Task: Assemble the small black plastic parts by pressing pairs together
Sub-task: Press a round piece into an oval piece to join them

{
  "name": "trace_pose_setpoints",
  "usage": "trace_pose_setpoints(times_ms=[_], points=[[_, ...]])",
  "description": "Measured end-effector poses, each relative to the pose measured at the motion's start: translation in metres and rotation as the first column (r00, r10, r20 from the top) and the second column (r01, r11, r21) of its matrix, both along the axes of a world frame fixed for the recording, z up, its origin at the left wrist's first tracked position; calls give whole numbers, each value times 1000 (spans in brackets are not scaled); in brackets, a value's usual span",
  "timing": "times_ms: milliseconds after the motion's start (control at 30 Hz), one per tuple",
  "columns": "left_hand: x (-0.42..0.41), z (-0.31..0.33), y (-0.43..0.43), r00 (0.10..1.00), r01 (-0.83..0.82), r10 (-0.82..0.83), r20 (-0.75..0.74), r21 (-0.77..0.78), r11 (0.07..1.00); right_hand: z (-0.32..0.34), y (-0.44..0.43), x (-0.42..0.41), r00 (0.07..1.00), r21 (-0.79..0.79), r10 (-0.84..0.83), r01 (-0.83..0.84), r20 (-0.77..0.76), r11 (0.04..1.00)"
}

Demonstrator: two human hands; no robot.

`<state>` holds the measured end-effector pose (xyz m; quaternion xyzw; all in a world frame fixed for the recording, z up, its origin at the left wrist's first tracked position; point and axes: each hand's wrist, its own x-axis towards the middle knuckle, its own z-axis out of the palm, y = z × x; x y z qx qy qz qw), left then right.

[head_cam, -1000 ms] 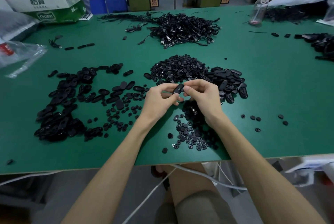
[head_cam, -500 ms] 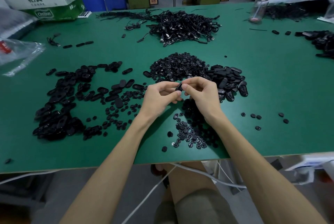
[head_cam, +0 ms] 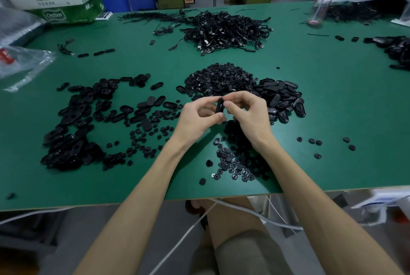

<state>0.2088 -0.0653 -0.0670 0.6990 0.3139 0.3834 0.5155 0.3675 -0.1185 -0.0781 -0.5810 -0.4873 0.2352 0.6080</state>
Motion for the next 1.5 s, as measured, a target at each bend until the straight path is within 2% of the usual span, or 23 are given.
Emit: trace_pose_setpoints(times_ms=[600, 767, 1000, 1267, 1500], points=[[2, -5, 3, 999, 26, -26, 22, -19, 999, 3, -4, -5, 985, -5, -11, 12, 173, 1000], [1, -5, 4, 1000, 0, 0, 11, 1, 1000, 2, -2, -3, 995, -27, -23, 26, 96, 999], [0, -6, 6, 997, -35, 39, -60, 58, 998, 2, -1, -2, 998, -40, -10, 13, 66, 999], [1, -7, 7, 990, -69, 79, -115, 86, 994, 4, -3, -6, 996, -43, 6, -3, 86, 999], [0, -5, 5, 996, -47, 52, -74, 73, 996, 7, -5, -8, 990, -30, -19, 23, 136, 999]])
